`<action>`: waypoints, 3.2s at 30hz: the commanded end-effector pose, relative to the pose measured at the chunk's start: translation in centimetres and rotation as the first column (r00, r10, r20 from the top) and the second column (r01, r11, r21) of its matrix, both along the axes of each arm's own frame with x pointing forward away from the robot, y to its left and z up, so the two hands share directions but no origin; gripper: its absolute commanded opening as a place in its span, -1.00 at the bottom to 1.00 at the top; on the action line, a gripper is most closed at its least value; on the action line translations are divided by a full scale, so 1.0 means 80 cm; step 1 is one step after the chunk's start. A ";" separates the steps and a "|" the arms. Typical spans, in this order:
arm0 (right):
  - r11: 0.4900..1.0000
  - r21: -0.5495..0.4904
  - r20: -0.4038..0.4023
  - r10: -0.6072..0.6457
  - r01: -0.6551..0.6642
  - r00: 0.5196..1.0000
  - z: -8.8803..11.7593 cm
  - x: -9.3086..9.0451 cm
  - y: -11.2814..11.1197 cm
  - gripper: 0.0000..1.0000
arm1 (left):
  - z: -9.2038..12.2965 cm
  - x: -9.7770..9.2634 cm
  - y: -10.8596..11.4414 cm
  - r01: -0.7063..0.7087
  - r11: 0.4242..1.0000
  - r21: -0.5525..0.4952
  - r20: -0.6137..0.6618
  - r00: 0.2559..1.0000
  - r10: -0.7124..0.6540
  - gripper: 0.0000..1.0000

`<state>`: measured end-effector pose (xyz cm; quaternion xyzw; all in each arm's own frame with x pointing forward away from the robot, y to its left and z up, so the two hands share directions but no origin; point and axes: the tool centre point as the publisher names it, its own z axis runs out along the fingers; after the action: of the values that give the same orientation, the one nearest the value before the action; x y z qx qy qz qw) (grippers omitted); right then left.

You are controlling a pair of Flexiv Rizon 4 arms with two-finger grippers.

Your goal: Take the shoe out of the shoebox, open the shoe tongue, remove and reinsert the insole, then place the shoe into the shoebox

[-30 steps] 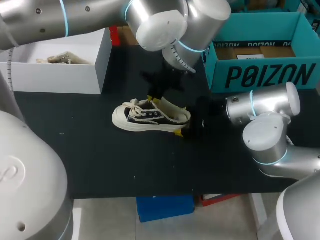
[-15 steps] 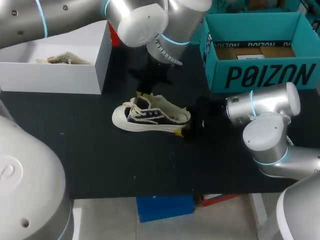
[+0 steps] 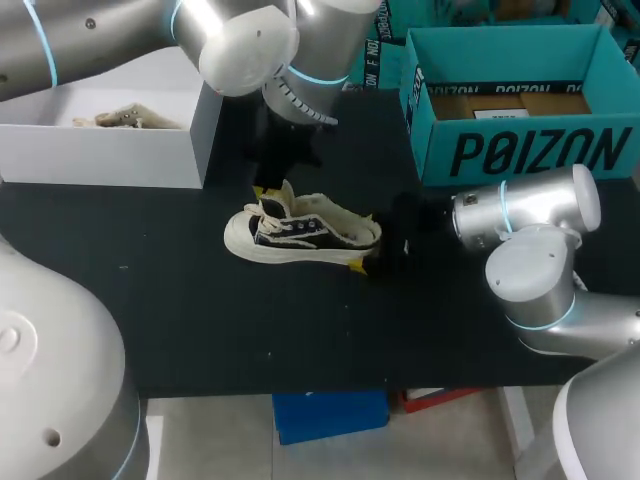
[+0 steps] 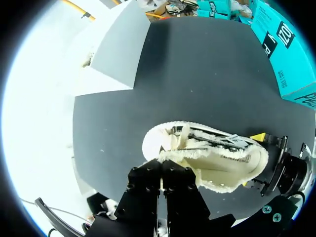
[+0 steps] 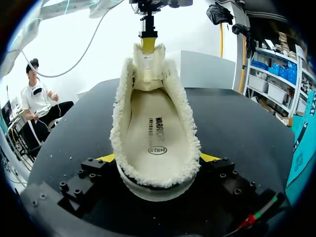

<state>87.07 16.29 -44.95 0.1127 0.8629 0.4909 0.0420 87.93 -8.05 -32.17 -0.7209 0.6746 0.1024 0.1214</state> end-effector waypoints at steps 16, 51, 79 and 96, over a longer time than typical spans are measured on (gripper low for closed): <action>1.000 0.000 -0.001 -0.002 0.002 1.000 -0.009 0.001 0.002 -1.00 | -0.023 -0.003 0.042 -0.062 0.994 -0.095 -0.033 0.998 0.059 -1.00; 1.000 0.000 -0.001 -0.002 0.002 1.000 -0.009 0.001 0.002 -1.00 | 0.025 -0.002 0.019 0.254 0.923 -0.290 -0.143 0.942 -0.304 1.00; 1.000 0.000 -0.001 -0.002 0.002 1.000 -0.009 0.001 0.002 -1.00 | 0.076 0.031 -0.081 0.782 0.389 -0.486 -0.138 0.372 -0.918 1.00; 1.000 0.000 -0.001 -0.002 0.002 1.000 -0.009 0.001 0.002 -1.00 | 0.075 0.026 -0.083 0.759 0.386 -0.524 -0.130 0.377 -0.917 1.00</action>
<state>87.09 16.36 -44.99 0.1128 0.8629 0.4908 0.0421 90.02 -14.71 -26.00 -0.2345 0.9631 0.0386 -0.1262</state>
